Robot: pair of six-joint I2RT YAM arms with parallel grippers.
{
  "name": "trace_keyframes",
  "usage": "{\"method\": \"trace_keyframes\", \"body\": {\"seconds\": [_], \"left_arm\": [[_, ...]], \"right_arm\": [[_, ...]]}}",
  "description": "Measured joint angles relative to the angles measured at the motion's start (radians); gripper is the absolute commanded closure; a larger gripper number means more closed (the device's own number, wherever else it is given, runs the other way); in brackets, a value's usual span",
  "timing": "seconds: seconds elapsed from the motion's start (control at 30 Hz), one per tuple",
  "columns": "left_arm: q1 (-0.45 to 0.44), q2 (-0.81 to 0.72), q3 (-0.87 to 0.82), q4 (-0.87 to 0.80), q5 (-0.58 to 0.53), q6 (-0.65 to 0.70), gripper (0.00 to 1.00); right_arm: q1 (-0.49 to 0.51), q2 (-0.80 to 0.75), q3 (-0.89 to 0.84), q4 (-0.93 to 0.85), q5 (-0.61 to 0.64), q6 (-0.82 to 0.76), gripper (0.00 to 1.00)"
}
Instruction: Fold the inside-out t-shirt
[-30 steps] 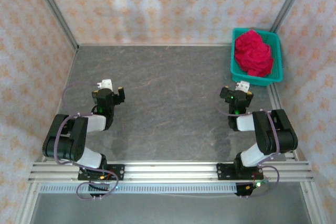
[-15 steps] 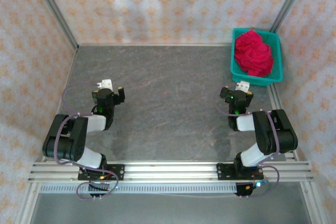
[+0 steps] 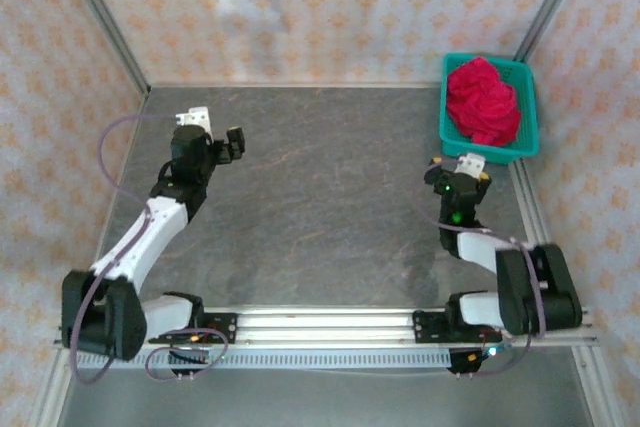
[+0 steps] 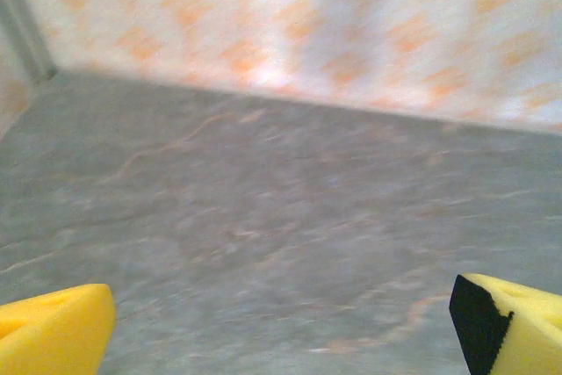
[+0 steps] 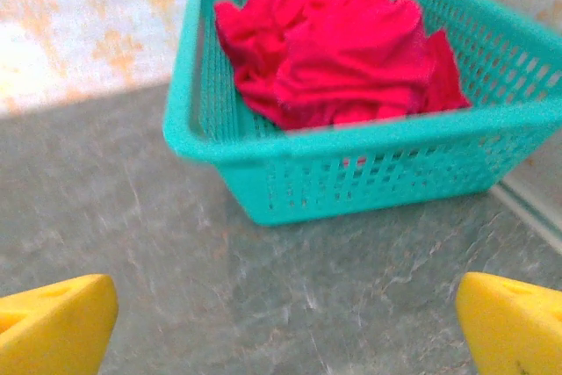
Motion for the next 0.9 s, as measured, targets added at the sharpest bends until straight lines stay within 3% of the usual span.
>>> {"method": "trace_keyframes", "body": {"seconds": [0.13,0.27,0.4,0.5,0.63,0.77,0.9], "left_arm": [[-0.1,-0.197,-0.097,-0.098,0.048,-0.064,0.0],[-0.106,-0.433,-0.244,-0.18,0.0,-0.176,0.0],[-0.105,-0.614,-0.304,-0.303,-0.179,-0.336,0.0],[-0.104,-0.684,-0.318,-0.349,-0.248,-0.38,0.0],[-0.104,-0.639,-0.312,-0.365,-0.255,-0.393,0.0],[-0.104,-0.449,-0.261,-0.373,-0.231,-0.407,0.0],[-0.104,-0.306,-0.235,-0.373,-0.222,-0.425,0.0]], "right_arm": [[0.001,-0.127,0.161,-0.223,0.074,0.141,0.01],[-0.032,-0.135,0.327,-0.431,0.115,0.354,0.01],[-0.069,0.031,0.58,-0.643,0.086,0.458,0.01],[-0.071,0.208,0.782,-0.777,0.073,0.507,0.01],[-0.098,0.442,1.04,-0.995,0.048,0.57,0.01],[-0.171,0.708,1.359,-1.208,-0.003,0.613,0.01],[-0.22,0.88,1.565,-1.365,-0.049,0.635,0.04]]}}
